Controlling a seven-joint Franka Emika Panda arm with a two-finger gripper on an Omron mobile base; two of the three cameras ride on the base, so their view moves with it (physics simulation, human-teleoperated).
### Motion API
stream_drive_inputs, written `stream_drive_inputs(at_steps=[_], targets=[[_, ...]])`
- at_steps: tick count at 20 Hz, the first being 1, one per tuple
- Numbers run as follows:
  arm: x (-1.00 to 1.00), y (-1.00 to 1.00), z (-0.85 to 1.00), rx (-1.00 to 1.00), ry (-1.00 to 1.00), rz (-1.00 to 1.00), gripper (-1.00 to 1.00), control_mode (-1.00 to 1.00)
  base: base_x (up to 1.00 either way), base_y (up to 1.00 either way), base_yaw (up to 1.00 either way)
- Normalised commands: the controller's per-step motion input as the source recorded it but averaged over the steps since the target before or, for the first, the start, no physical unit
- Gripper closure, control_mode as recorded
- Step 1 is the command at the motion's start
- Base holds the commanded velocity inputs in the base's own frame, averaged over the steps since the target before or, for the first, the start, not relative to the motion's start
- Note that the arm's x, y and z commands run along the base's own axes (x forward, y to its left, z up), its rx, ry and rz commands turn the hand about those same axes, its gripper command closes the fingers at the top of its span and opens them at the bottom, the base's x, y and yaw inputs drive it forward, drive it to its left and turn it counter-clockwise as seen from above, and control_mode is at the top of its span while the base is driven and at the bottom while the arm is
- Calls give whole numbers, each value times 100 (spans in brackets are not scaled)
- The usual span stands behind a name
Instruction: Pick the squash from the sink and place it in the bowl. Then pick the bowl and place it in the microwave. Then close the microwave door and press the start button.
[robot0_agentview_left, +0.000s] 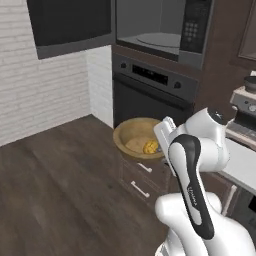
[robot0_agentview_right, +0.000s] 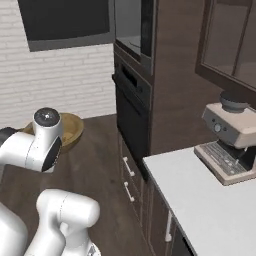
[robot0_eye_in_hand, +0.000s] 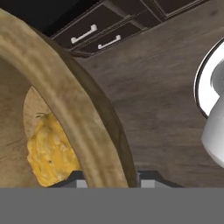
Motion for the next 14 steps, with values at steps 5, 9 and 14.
stream_drive_inputs(at_steps=[5,9,14], targets=[[0,0,0,0,0,0,100,100,56,53,-43],[0,0,0,0,0,0,100,100,45,51,-43],[0,0,0,0,0,0,100,100,21,42,-42]])
